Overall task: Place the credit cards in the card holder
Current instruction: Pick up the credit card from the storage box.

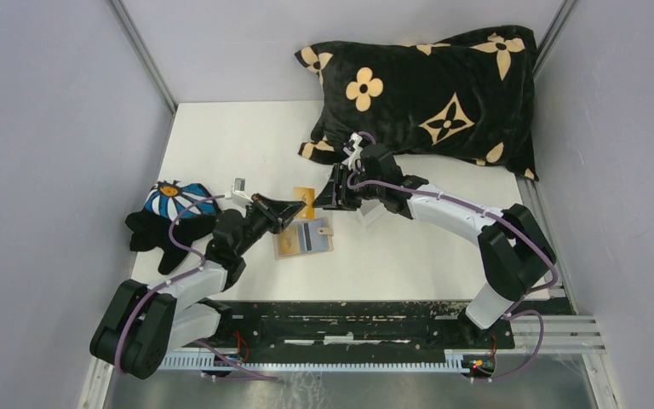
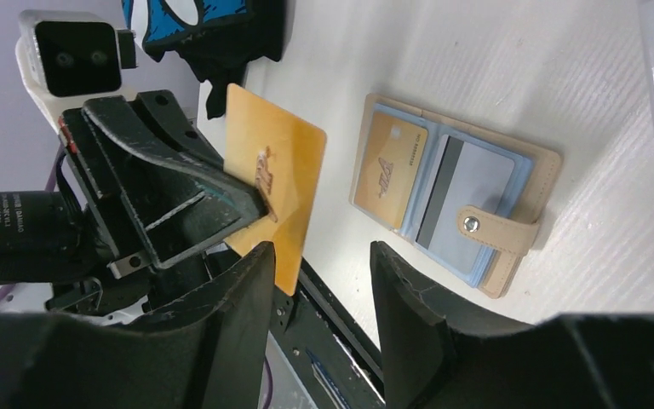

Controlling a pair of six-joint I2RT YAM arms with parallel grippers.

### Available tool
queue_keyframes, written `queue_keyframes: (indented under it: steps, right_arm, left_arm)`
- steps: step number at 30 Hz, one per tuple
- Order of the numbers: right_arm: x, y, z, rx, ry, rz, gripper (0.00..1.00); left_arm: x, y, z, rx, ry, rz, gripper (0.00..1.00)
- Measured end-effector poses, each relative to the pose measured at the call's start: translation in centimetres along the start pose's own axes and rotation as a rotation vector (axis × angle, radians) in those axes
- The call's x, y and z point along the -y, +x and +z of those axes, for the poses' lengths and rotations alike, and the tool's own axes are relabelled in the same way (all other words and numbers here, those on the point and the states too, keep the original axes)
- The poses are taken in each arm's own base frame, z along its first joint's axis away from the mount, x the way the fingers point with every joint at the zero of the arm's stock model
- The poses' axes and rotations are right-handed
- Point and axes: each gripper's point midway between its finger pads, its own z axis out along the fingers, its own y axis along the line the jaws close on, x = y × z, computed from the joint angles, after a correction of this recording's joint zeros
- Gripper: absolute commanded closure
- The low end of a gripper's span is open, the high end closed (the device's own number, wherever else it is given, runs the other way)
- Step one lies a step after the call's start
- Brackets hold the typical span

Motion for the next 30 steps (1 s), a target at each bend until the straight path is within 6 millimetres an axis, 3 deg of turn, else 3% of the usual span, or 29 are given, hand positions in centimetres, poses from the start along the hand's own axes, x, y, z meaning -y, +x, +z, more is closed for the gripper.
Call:
queue_keyframes:
  steps: [5,16,27,30]
  right_arm:
    - [0.7,0.4,0.9,-0.003,-0.009,0.041,0.51]
    - [-0.6,-0.2,2.1,0.008,-0.112,0.114,0.57]
    - [-1.2,-0.3,3.0,0.01,-0.207,0.219,0.9]
    - [-1.2,-0.6,3.1,0.014,-0.232,0.262,0.99]
  left_arm:
    - [0.5,-0.3,-0.1,0.02,0.025,-0.033,0.97]
    - [0.5,-0.3,-0.1,0.026,0.034,-0.067,0.97]
    - [-0.3,-0.5,0.5,0.042,0.016,-0.091,0.97]
    - [-0.7,-0.7,0.7,0.048,0.012,-0.096,0.92]
